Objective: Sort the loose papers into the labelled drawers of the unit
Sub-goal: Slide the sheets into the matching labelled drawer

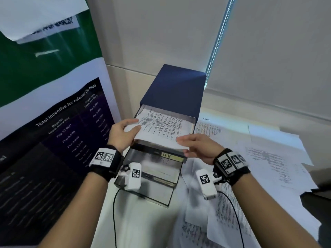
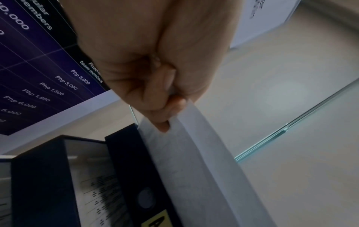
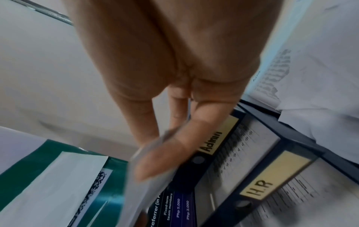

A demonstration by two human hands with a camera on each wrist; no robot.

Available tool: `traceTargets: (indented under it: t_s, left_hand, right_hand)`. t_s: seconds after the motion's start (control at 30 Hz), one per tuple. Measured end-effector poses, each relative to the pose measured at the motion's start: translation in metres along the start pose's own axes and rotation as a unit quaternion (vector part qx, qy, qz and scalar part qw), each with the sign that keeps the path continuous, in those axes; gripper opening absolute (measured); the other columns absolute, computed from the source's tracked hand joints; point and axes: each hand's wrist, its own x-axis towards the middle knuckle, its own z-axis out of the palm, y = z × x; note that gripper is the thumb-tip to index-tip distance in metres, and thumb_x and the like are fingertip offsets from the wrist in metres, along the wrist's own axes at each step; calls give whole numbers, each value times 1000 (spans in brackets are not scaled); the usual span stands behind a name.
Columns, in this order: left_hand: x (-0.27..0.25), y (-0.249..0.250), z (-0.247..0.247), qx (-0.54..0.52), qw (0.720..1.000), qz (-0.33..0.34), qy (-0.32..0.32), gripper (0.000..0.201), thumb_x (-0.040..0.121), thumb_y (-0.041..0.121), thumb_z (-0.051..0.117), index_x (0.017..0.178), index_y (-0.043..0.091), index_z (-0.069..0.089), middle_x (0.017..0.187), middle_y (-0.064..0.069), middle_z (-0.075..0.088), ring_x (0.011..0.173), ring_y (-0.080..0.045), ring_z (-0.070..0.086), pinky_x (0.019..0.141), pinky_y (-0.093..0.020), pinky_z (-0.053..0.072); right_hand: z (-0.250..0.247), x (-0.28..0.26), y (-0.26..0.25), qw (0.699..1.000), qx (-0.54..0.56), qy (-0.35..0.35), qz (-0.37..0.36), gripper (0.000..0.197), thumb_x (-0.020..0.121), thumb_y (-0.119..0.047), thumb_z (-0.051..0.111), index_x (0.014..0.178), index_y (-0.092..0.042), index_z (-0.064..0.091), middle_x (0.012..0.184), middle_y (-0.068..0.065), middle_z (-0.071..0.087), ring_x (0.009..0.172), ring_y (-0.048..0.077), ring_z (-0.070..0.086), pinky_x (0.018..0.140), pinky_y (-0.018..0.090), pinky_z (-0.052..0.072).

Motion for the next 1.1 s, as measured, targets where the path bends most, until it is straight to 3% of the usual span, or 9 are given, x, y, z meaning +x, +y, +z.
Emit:
traceTargets:
  t_s: [0.17,0.37,0.47,0.57,0.67,0.77,0.93,1.0,1.1]
  left_hand:
    - [24,10,33,218,963,134,83,20,89,30,69,108,22,74,123,-9,49,117,-27,52,106,-37,42]
    - [32,-6,75,354,895,246,-115,44,96,50,39,109,27,75,117,7,71,110,-18,61,107,-45,37]
    - [35,-13,89,459,845,241,-133,52,98,50,26,117,30,70,121,9,70,116,-18,57,110,-43,24]
    - [34,-14,97,449,855,232,-120,47,99,47,29,117,29,69,122,4,67,116,-21,55,111,-45,22]
    - [12,-8,123,329,886,306,-113,33,98,38,44,116,27,69,118,4,63,113,-18,52,104,-42,31]
    - [-25,-5,167,248,852,398,-231,21,98,28,53,108,23,71,101,6,65,98,-15,56,90,-33,42]
    - [-82,-49,251,315,826,182,-431,28,96,27,56,123,23,64,98,1,70,91,-15,63,86,-29,50]
    - [-96,-86,272,379,802,65,-457,43,95,28,59,136,17,54,112,-8,68,106,-26,64,92,-32,50]
    - [-111,-128,285,394,813,-48,-426,29,91,25,64,115,14,53,101,-13,63,95,-30,61,86,-37,53]
  right_hand:
    - [-7,38,-20,989,39,138,-46,19,86,-2,71,103,6,68,79,9,64,53,6,63,55,13,53]
    - [-14,75,-32,987,56,148,-41,21,91,-7,66,110,2,67,102,16,71,83,21,73,77,29,61]
    - [-31,57,-18,982,107,134,-81,21,97,-11,57,113,1,65,97,21,71,78,26,73,73,29,61]
    - [-84,19,27,966,129,205,-88,21,97,-14,56,108,0,66,92,17,72,73,22,70,71,31,61]
    - [-161,-19,119,937,-14,341,70,31,91,-19,67,117,-1,66,99,20,69,80,28,66,83,43,59]
    - [-217,-56,210,837,-238,377,317,73,77,-38,80,138,-13,49,133,22,49,103,36,59,95,48,51]
    - [-224,-96,272,762,-325,405,387,116,50,-58,90,140,-11,34,137,26,33,127,46,38,103,54,41]
    - [-230,-97,282,789,-262,433,348,117,50,-49,94,141,-10,32,136,27,39,125,46,43,100,52,44]
    - [-232,-94,287,843,-196,418,277,104,57,-36,93,141,-9,37,125,23,60,116,36,59,99,44,50]
